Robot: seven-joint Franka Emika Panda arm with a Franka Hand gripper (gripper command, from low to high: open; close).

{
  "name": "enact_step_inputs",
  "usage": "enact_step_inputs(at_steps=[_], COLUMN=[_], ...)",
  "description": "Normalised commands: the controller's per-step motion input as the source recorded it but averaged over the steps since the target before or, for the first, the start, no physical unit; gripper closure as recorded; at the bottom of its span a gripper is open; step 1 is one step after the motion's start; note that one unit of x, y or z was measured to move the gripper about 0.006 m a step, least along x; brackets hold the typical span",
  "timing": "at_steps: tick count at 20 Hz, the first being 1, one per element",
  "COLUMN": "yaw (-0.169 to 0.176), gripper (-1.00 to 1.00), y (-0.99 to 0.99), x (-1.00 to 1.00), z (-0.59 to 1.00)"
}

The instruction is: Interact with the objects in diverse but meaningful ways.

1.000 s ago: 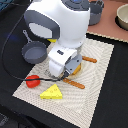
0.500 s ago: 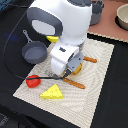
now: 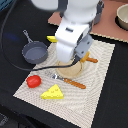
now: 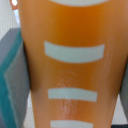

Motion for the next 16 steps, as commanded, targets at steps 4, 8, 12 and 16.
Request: enact_step_inputs(at_steps=[4,8,12,16], yaw=[0.087,0.071,0.062,0.056], gripper=[1.00,1.00,1.00,1.00], y=[0.78,0.76,0.75,0.52], x=[0.27,0.32,0.30,0.03], z=[0.05,-0.20,-0.44,-0.53])
